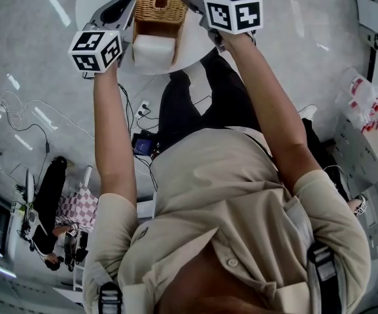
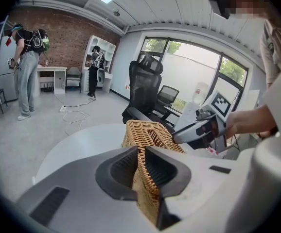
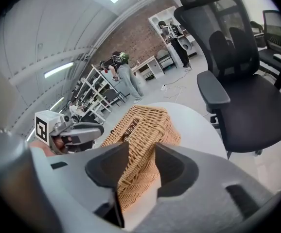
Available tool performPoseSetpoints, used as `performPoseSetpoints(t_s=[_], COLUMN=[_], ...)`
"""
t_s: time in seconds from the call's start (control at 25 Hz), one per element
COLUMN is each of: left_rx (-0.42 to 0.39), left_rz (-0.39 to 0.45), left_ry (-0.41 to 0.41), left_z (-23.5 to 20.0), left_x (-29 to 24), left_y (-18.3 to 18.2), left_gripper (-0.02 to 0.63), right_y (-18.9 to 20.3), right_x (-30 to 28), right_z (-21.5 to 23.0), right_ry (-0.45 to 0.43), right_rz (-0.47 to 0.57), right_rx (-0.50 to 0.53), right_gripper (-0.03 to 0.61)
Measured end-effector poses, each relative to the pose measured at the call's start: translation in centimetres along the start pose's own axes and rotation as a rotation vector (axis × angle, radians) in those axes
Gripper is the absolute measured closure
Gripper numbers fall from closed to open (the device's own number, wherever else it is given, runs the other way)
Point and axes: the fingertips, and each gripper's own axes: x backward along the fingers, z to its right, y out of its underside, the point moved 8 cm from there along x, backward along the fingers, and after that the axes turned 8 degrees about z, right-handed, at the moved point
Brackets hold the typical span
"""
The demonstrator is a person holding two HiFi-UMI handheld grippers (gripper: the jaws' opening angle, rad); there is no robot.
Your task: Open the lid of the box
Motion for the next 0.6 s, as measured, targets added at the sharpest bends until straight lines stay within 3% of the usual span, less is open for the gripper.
performPoseSetpoints(t_s=[0.36, 0.6], left_rx=[0.068, 0.086], left_rz=[-0.055, -0.046], left_ry=[0.020, 0.026], left_z=[-0.1, -0.1], left_x=[-0.7, -0.6], left_y=[1.3, 1.2], left_gripper=[0.589, 0.589], right_y=[0.1, 0.0], right_x=[0.3, 0.2], right_z=[0.0, -0.1], right_ry=[0.010, 0.006], right_rz=[0.003, 0.004], right_rx=[0.004, 0.001], right_gripper=[0.434, 0.433])
